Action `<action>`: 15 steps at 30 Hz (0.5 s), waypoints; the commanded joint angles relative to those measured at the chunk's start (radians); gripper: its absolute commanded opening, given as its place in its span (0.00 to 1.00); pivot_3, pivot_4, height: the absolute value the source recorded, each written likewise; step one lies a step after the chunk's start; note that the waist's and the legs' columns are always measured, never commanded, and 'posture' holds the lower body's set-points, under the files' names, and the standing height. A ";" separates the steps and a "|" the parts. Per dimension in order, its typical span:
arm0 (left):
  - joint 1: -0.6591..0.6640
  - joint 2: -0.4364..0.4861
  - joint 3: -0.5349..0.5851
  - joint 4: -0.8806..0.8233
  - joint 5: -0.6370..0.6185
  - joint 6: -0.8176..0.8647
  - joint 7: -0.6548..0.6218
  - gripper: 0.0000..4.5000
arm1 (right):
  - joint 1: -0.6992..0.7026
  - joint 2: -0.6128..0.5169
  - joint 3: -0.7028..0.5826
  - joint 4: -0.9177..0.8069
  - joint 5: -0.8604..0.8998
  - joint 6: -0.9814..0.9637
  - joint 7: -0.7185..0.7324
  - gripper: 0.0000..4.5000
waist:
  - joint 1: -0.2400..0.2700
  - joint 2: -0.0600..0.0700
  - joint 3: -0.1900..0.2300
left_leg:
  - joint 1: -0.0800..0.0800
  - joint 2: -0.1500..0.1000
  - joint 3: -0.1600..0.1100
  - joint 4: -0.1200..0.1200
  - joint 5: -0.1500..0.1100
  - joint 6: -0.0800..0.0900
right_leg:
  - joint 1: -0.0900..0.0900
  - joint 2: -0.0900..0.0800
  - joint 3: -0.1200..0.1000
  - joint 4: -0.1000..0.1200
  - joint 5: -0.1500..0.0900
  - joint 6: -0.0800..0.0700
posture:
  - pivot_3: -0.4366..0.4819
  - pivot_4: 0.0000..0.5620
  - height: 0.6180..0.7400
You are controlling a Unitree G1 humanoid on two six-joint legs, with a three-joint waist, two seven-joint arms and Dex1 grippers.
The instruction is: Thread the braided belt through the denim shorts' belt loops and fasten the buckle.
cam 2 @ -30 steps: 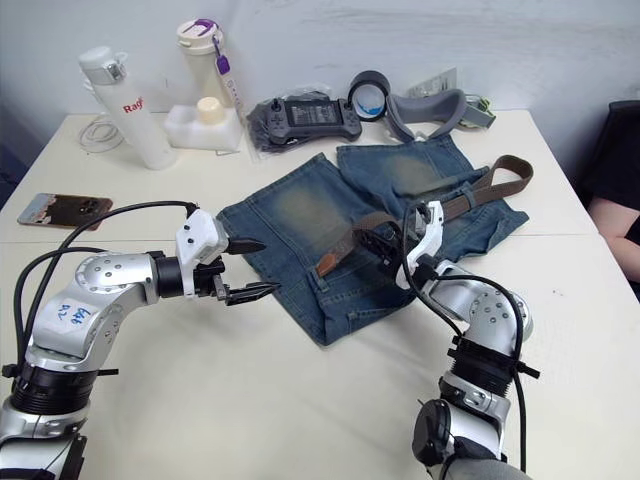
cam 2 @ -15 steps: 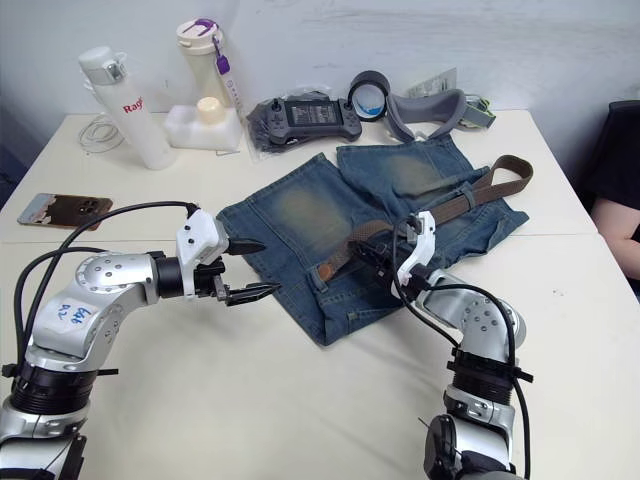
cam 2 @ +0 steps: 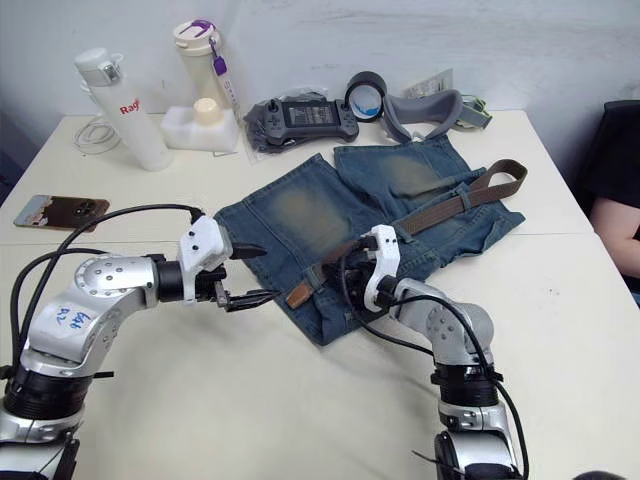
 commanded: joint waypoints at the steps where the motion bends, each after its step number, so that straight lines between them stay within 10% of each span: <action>1: 0.013 -0.014 -0.057 -0.066 0.053 -0.030 0.042 1.00 | -0.002 0.021 -0.033 -0.003 0.014 -0.032 0.003 0.18 | 0.002 0.000 0.000 | 0.000 0.000 0.000 0.000 0.000 0.000 | 0.000 0.000 0.000 0.000 0.000 0.000 | 0.48 0.27 0.93; 6: 0.034 -0.033 -0.141 -0.128 0.113 -0.014 0.090 1.00 | -0.018 -0.069 -0.061 -0.050 0.032 0.027 0.033 0.67 | 0.006 0.000 0.000 | -0.001 0.000 0.000 0.000 0.000 0.000 | 0.000 -0.001 0.000 0.000 0.000 0.000 | 0.48 0.27 0.93; 15: 0.012 -0.044 -0.241 -0.093 0.299 -0.024 0.205 1.00 | -0.078 -0.119 -0.099 -0.068 0.103 0.133 0.042 0.67 | 0.004 0.000 0.000 | -0.001 -0.001 -0.001 0.001 0.000 0.001 | 0.000 -0.001 0.000 0.000 0.000 0.000 | 0.48 0.27 0.93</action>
